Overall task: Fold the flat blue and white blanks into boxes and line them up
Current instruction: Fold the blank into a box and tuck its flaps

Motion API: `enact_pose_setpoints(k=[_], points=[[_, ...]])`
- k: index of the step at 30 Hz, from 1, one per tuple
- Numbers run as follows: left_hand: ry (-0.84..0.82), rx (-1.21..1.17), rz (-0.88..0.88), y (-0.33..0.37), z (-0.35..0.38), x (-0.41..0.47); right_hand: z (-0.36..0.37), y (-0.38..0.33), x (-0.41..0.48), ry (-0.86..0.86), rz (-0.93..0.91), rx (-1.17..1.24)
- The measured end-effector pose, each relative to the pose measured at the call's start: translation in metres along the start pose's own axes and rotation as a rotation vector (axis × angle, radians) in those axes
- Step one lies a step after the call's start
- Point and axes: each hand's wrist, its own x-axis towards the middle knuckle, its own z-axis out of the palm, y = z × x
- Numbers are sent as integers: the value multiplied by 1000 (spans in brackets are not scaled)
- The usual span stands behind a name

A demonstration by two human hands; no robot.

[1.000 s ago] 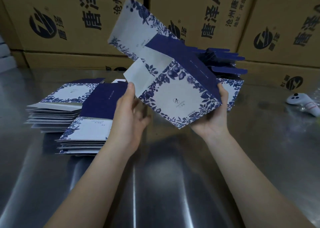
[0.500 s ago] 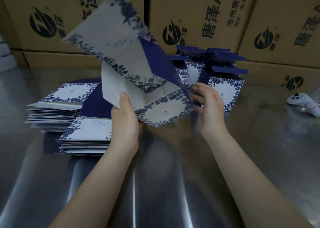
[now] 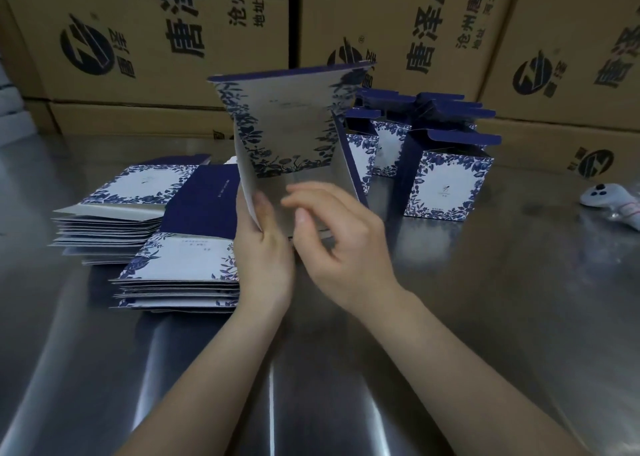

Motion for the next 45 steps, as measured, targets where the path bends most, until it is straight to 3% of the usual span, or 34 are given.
enact_pose_setpoints(k=[8, 11, 14, 18, 24, 29, 35, 45], points=[[-13, 169, 156, -7, 9, -12, -3, 6, 8, 181, 489, 132], [-46, 170, 167, -8, 10, -15, -1, 8, 12, 125, 595, 132], [-77, 192, 154, -10, 8, -15, 5, 11, 18, -79, 686, -35], [-90, 186, 154, -11, 7, -16, 17, 20, 28, -507, 728, -374], [-88, 202, 165, -14, 7, -17, 34, 42, 48, -771, 764, -458], [-76, 172, 159, -16, 8, -20, 49, 56, 50, -863, 794, -427], [-26, 175, 105, -19, 8, -13, 53, 56, 47, -753, 888, -306], [-45, 163, 121, -15, 8, -13, 52, 51, 45, -875, 898, -410]])
